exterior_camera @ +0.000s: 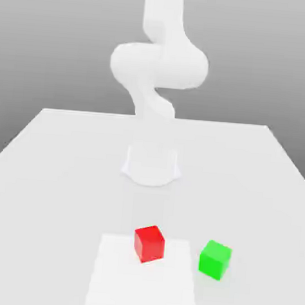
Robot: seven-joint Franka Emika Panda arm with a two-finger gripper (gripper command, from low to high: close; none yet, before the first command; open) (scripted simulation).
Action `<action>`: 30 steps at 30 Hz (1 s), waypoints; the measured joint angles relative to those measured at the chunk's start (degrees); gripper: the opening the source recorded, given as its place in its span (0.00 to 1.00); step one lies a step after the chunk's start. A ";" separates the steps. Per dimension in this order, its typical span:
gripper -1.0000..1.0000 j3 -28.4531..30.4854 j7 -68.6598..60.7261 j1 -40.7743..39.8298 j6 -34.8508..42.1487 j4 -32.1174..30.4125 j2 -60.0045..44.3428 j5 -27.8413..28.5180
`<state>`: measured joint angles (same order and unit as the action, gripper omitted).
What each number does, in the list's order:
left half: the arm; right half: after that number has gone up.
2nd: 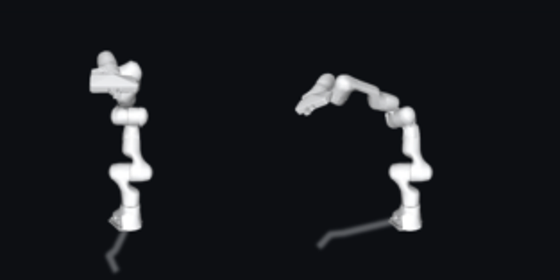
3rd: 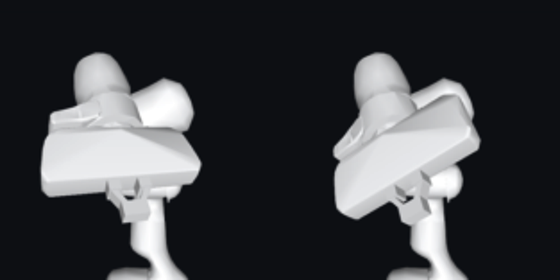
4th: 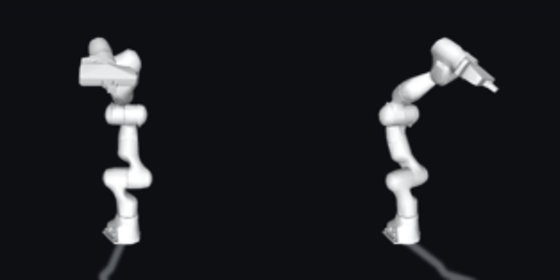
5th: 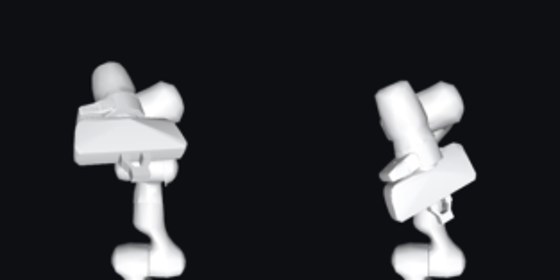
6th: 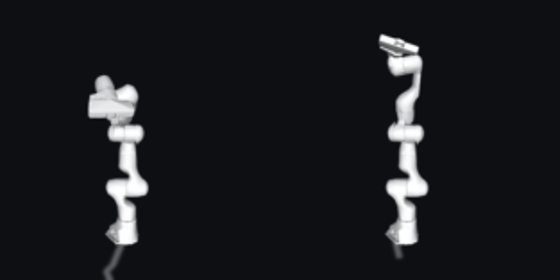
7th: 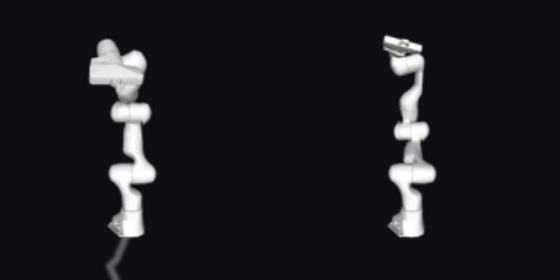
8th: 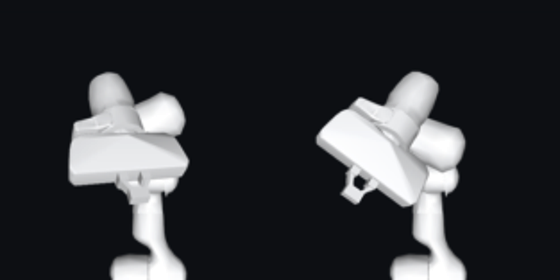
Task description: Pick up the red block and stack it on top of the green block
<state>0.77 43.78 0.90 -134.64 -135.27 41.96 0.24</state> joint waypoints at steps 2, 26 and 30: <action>0.50 0.67 -2.07 0.75 -2.78 -3.30 -3.81 0.15; 0.00 1.10 -23.31 3.19 -39.80 -28.15 -52.99 -3.67; 0.00 1.08 -23.17 3.15 -39.73 -28.15 -52.99 -3.53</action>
<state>1.85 20.61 4.04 -174.37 -163.42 -11.02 -3.29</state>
